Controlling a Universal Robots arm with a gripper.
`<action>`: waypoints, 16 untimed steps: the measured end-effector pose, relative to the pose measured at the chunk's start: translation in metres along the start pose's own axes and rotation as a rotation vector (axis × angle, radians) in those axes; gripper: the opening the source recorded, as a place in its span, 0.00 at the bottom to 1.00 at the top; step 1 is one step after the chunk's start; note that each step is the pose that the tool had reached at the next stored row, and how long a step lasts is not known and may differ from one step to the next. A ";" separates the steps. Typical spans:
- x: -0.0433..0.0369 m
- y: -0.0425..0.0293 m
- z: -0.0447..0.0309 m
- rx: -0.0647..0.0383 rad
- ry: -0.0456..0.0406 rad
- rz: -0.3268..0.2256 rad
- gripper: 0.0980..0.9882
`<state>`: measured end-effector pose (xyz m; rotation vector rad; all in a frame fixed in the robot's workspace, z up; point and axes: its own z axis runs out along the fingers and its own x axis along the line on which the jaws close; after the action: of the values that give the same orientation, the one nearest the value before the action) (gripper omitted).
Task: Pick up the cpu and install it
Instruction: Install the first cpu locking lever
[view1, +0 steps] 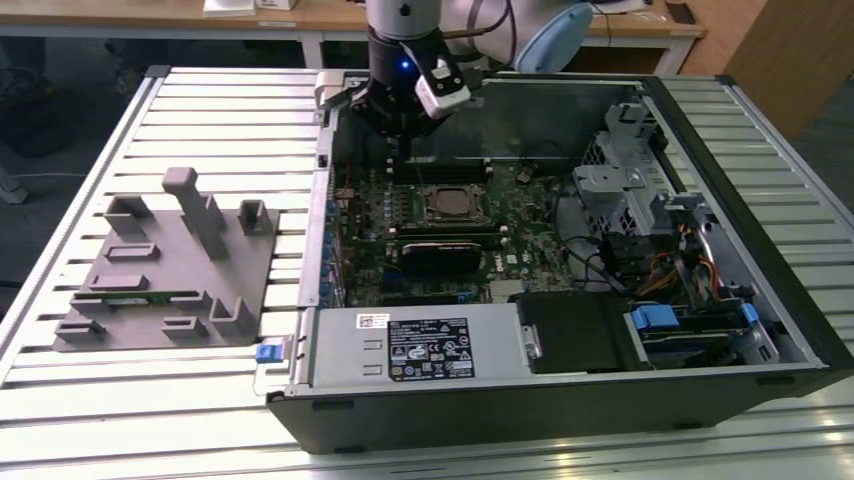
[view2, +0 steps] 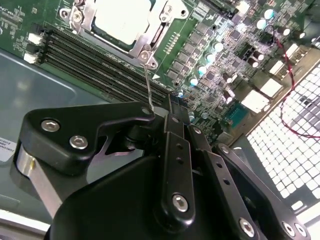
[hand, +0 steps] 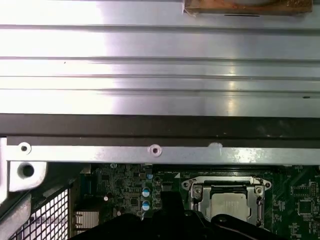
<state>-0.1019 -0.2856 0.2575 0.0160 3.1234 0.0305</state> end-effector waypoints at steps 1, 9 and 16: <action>-0.0008 0.0004 0.0000 0.000 0.0001 0.000 0.01; -0.0096 0.0011 0.0004 0.001 -0.0001 0.000 0.01; -0.0107 0.0011 0.0007 0.001 0.0000 0.000 0.01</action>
<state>-0.0913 -0.2846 0.2571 0.0160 3.1234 0.0283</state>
